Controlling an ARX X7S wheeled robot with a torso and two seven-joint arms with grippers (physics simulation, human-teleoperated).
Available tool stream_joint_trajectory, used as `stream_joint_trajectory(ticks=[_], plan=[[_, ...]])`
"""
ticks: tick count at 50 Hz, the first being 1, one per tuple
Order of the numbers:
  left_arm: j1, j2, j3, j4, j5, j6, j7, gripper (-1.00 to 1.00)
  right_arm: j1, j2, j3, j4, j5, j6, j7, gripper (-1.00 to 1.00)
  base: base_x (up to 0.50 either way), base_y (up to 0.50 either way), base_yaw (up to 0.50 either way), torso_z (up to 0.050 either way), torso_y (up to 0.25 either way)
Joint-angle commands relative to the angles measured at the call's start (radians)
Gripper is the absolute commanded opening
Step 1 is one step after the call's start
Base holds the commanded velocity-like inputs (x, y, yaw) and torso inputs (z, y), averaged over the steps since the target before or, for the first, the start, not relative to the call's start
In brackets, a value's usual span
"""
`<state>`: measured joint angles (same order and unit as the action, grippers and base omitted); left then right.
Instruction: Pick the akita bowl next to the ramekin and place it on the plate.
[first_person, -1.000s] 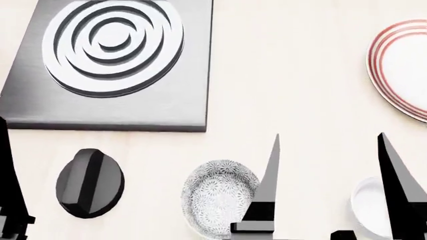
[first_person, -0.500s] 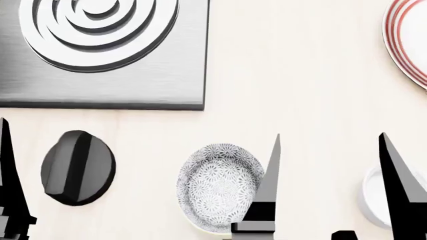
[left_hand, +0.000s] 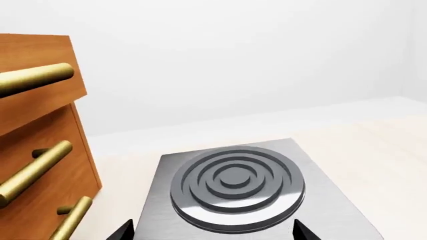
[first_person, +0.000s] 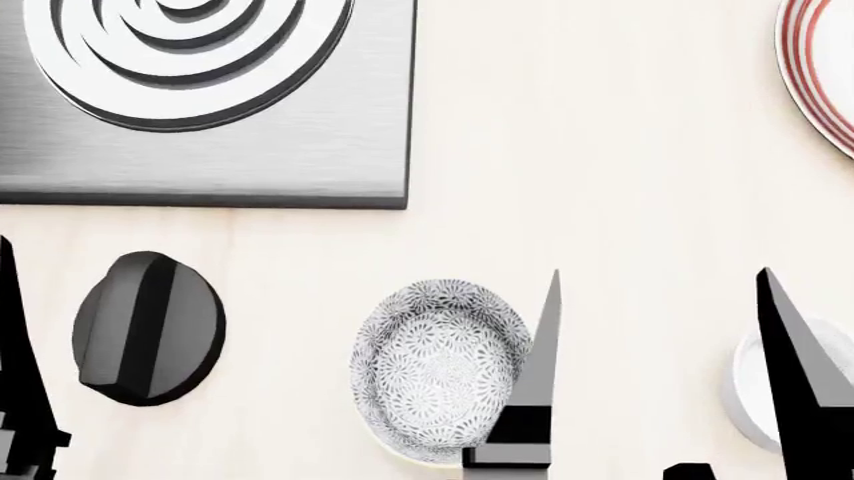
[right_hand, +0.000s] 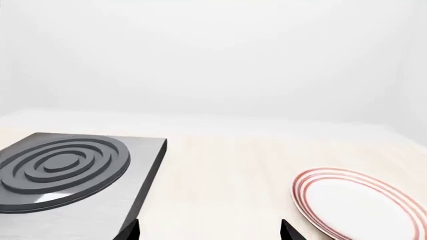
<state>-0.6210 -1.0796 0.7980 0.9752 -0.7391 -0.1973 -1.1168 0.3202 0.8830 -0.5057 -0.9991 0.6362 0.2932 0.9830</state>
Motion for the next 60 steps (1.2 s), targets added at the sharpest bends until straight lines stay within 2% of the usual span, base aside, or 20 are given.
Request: stream_joint_trajectory(ticks=[1,12,31,60], plan=[[0.003,0.001,0.003,-0.006,0.005,0.007,-0.001,1.00,0.013,0.000,0.001,0.001,0.060,0.008,0.008,1.00,0.00,0.00,0.00,0.000,0.000],[-0.004,0.007,0.006,-0.007,0.001,0.001,0.002,1.00,0.056,0.022,0.025,-0.012,0.219,0.027,0.039,1.00,0.00,0.00,0.00,0.000,0.000],[-0.002,0.004,0.010,-0.006,0.006,0.004,-0.001,1.00,0.069,0.033,0.039,0.007,0.381,-0.018,0.029,1.00,0.00,0.00,0.00,0.000,0.000],[0.010,0.000,0.020,-0.010,0.020,0.015,-0.002,1.00,0.045,0.017,0.055,0.083,0.599,-0.143,-0.093,1.00,0.00,0.00,0.00,0.000,0.000]])
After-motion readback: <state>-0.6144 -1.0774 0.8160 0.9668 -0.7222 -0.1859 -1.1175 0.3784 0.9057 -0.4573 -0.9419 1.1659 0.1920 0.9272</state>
